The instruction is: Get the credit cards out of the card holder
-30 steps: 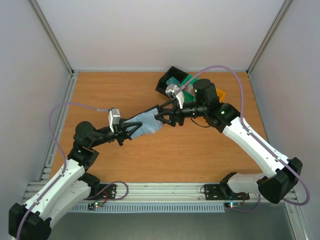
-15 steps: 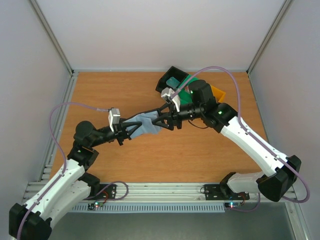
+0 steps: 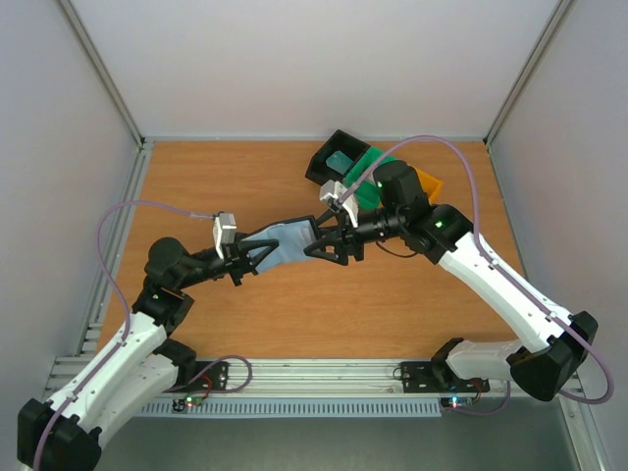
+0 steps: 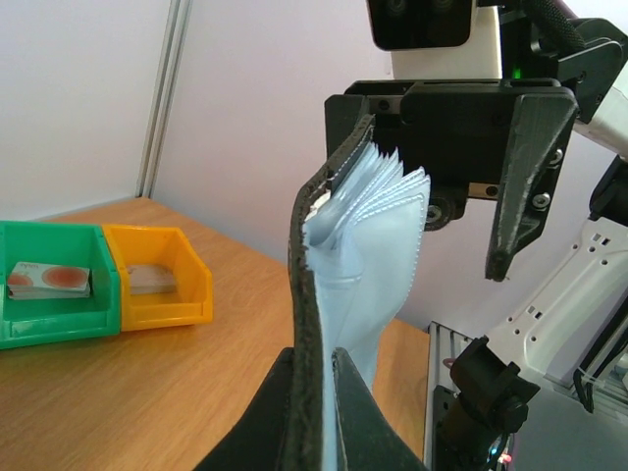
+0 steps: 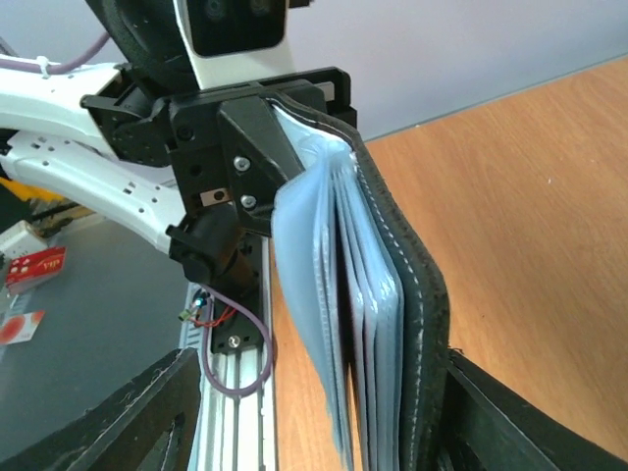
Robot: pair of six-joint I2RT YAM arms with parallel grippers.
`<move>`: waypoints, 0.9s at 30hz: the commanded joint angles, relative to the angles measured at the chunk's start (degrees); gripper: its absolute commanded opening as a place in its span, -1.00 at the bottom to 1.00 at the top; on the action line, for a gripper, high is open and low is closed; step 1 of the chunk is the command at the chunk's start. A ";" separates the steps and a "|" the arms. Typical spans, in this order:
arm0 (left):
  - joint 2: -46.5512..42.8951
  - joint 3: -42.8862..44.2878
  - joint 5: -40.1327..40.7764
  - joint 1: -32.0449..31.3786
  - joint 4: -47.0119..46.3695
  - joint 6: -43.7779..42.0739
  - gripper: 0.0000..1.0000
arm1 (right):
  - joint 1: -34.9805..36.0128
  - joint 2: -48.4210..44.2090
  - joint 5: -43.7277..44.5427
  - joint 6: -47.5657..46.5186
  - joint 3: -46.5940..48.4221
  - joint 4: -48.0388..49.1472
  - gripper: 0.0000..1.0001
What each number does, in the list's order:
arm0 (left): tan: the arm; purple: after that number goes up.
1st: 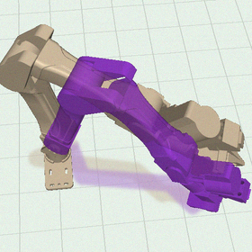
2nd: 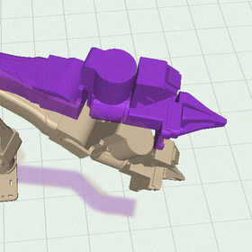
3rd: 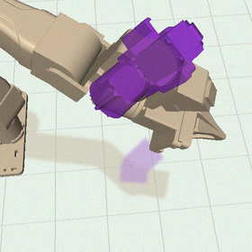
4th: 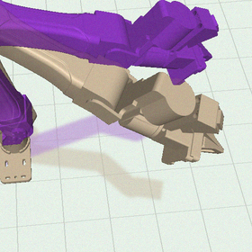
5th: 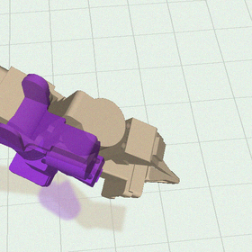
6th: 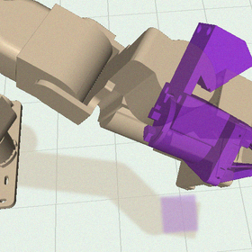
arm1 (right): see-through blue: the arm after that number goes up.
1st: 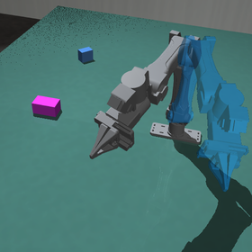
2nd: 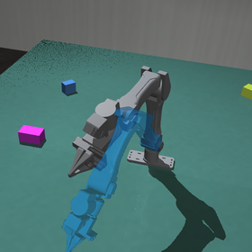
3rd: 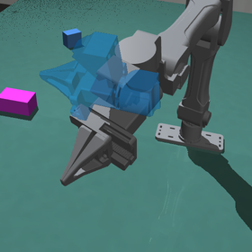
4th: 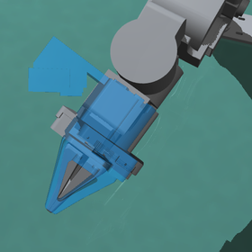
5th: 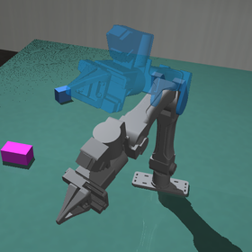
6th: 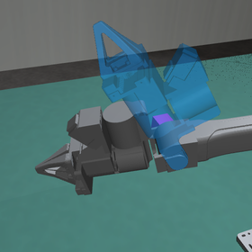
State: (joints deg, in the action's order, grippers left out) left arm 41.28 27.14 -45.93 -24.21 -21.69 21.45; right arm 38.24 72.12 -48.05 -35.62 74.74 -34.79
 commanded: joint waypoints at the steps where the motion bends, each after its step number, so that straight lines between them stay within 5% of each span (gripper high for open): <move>1: -0.92 0.16 -0.89 -0.23 -3.79 -0.10 -0.99 | 0.30 -2.11 -0.93 -0.12 1.17 1.66 0.17; 7: -0.72 0.18 -0.90 -0.23 -3.86 -0.10 -1.00 | 0.26 0.77 1.36 3.79 0.78 6.18 -0.37; 20: -0.97 0.13 -0.79 -0.27 -3.79 -0.27 -0.99 | 0.31 3.72 2.59 5.66 0.61 7.12 -0.37; 25: -0.87 -0.06 -0.37 -0.23 -3.65 -0.19 -0.99 | 0.70 3.90 5.07 6.19 1.03 6.26 -0.94; 27: -0.82 -0.09 1.08 -0.23 -2.88 -0.04 -0.98 | 0.88 3.76 7.67 7.12 1.31 5.92 -0.98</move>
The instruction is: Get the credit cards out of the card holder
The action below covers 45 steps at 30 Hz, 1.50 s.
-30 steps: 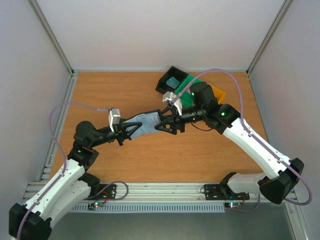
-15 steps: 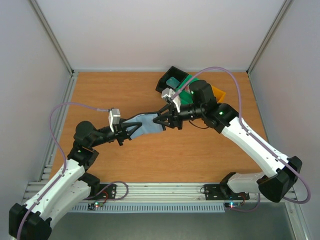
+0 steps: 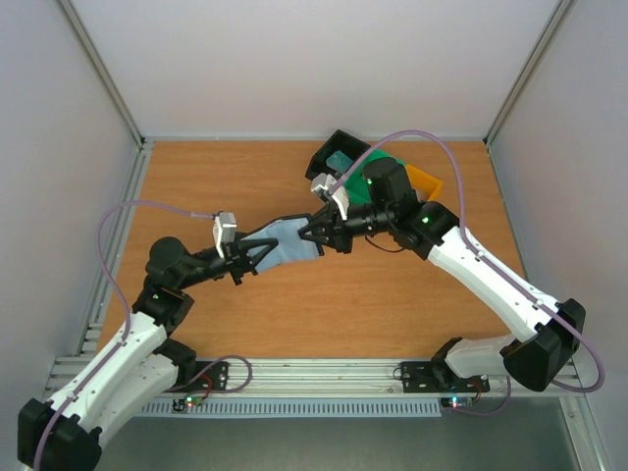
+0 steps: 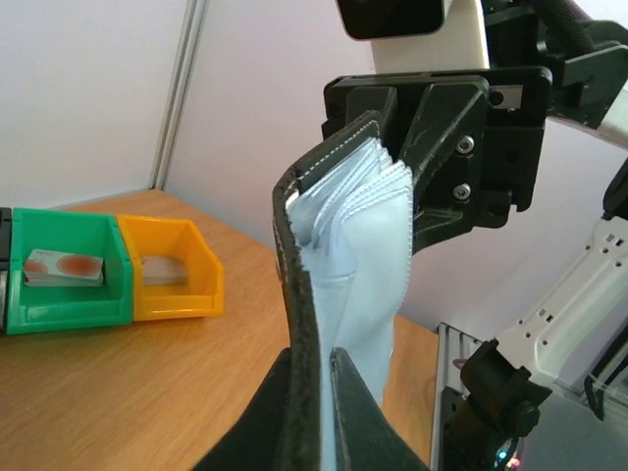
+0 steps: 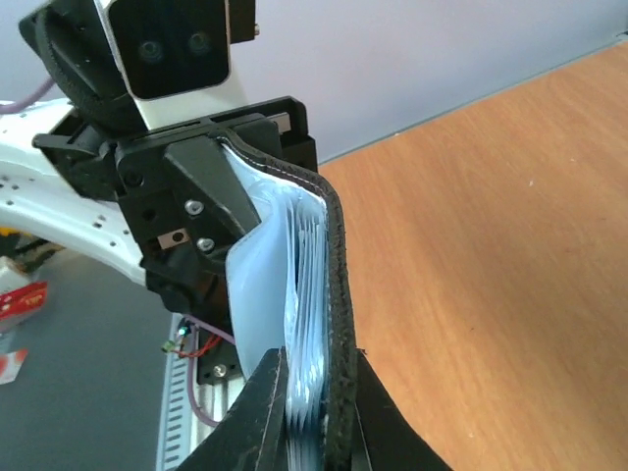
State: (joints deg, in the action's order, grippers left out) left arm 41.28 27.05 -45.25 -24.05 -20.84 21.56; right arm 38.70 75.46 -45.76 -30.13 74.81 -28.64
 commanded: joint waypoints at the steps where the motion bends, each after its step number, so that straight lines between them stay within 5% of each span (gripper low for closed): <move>1: -0.92 0.02 1.70 -0.38 -2.93 0.00 -0.78 | 0.47 0.20 7.84 2.29 1.34 -0.63 -0.98; 3: -1.07 -0.23 4.65 -0.38 -1.48 -0.01 -0.06 | 0.45 -0.27 15.64 3.39 1.67 -2.06 -0.98; 5: -1.27 -0.45 7.03 -0.38 -0.44 -0.94 0.40 | 0.49 -0.42 27.07 4.73 2.58 -5.14 -0.98; 7: -1.46 -0.60 9.07 -0.38 0.39 -1.92 0.80 | 0.41 0.73 40.62 6.62 4.99 -10.56 -0.98; 9: -1.50 -0.62 10.83 -0.38 1.19 -3.19 0.89 | 0.41 2.59 54.08 8.24 8.19 -16.99 -0.98; 12: -1.28 -0.65 11.90 -0.38 2.15 -4.42 0.90 | 0.48 4.17 59.48 8.21 10.94 -21.70 -0.98; 28: -1.54 -1.16 10.09 -0.38 4.81 -3.92 0.99 | 0.39 -3.16 -5.79 2.30 3.00 -2.17 -0.98; 38: -2.28 -2.22 -2.01 -0.29 -4.31 -0.45 0.98 | -0.41 -4.32 -15.75 -6.32 4.68 -10.61 -0.98; 42: -2.43 -1.54 -8.37 -0.29 -7.15 -0.18 0.57 | -0.88 -4.48 -18.58 -7.95 5.49 -12.59 -0.98; 45: -2.38 -1.21 -9.86 -0.29 -7.90 -1.75 -0.10 | -0.84 -4.00 -18.28 -7.32 5.84 -11.92 -0.98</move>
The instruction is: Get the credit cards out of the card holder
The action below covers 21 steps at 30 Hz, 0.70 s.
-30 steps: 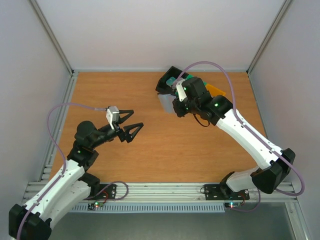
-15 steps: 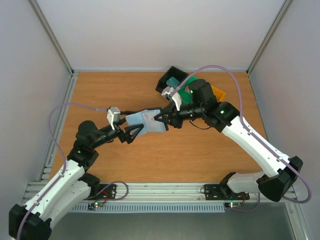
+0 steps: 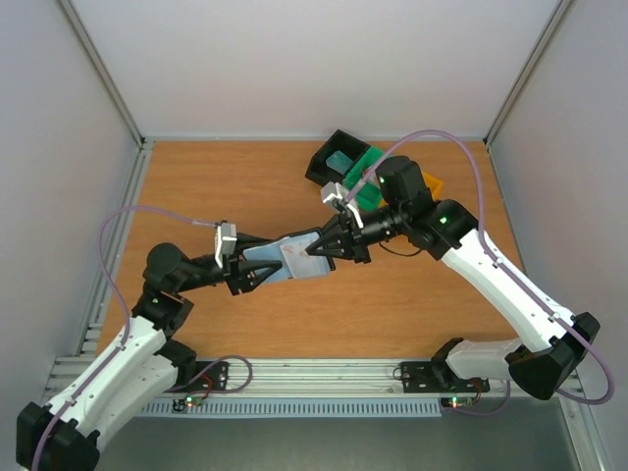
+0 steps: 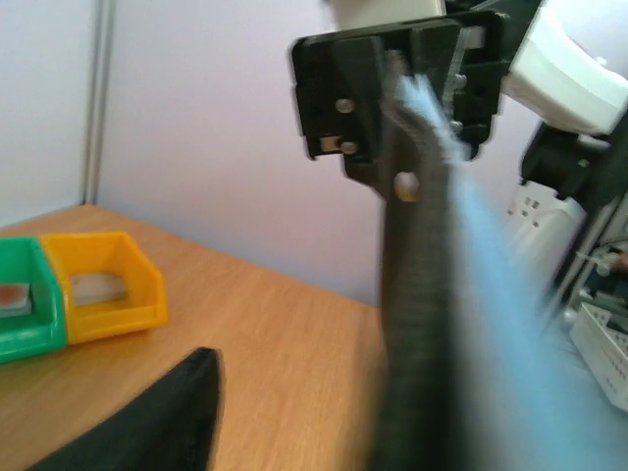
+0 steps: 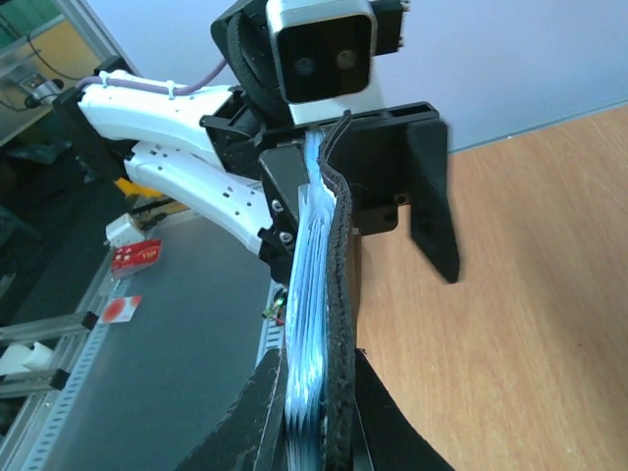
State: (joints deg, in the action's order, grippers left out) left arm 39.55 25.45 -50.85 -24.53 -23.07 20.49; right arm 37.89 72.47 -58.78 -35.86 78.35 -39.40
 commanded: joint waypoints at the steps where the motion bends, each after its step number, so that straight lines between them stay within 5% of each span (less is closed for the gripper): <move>1: -0.70 0.46 -4.39 0.19 -5.76 -1.11 -0.38 | -0.02 -0.91 -4.93 -1.40 2.33 -0.97 -0.97; 4: -0.82 0.62 -4.48 0.19 -5.13 -1.33 -0.97 | -0.09 -1.14 -4.76 -0.49 1.81 0.80 -0.98; 8: -1.53 0.63 -3.20 0.19 -4.79 -0.87 -0.99 | -0.06 -0.71 -1.94 1.37 1.07 1.71 -0.82; 13: -1.90 1.69 -1.10 0.19 -5.23 3.85 -1.00 | -0.06 -1.25 3.00 5.61 -2.83 5.42 -0.33; 21: -2.39 -0.51 -0.01 0.11 -6.54 5.85 -1.00 | -0.11 -4.00 4.43 3.52 -5.26 4.79 -0.07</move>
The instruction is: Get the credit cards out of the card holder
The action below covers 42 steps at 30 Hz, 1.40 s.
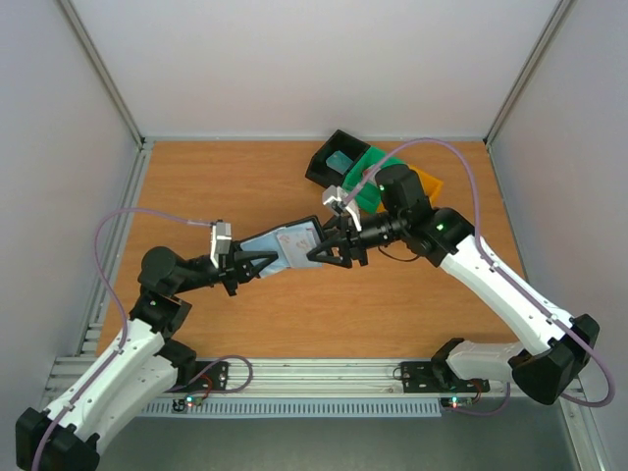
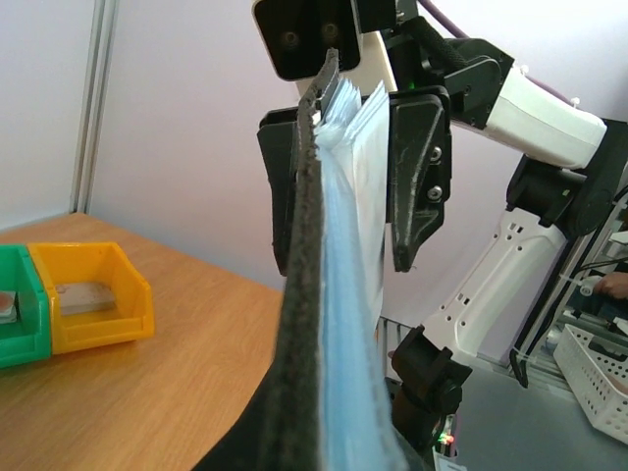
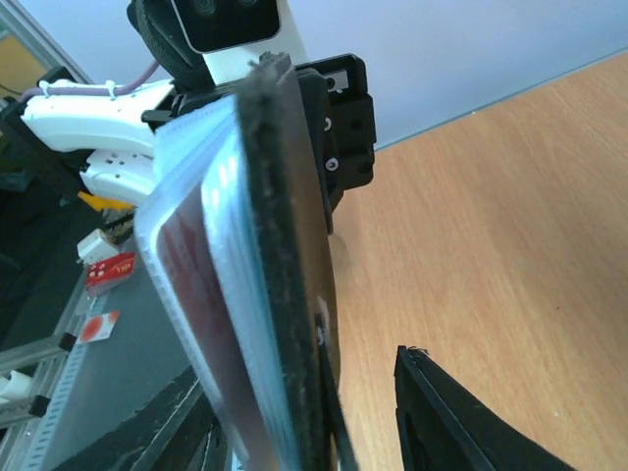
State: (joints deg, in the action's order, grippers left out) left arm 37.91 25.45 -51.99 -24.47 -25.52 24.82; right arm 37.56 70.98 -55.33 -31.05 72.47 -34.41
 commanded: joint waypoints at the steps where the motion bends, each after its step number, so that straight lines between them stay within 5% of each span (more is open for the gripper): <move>1: -0.69 -0.49 0.98 0.04 -4.47 1.55 -0.99 | 0.24 -2.76 1.01 -2.15 1.03 -1.33 -0.05; 9: -1.17 -0.87 -0.04 0.03 -4.36 -1.32 -0.99 | 0.28 -3.87 2.32 -4.55 3.01 -5.77 0.14; 21: -0.95 -0.97 -0.17 -0.05 -4.13 -1.62 -0.99 | 0.26 -4.69 6.77 -1.16 1.19 0.62 -0.30; 42: 0.34 -1.38 2.20 -0.76 -3.21 -1.16 -0.99 | 8.01 3.35 14.31 1.93 2.86 3.80 0.17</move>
State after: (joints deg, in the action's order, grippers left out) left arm 38.24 24.49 -50.52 -24.86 -25.52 23.81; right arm 44.27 73.12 -43.88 -30.13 73.76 -32.32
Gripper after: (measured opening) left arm 0.040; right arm 0.574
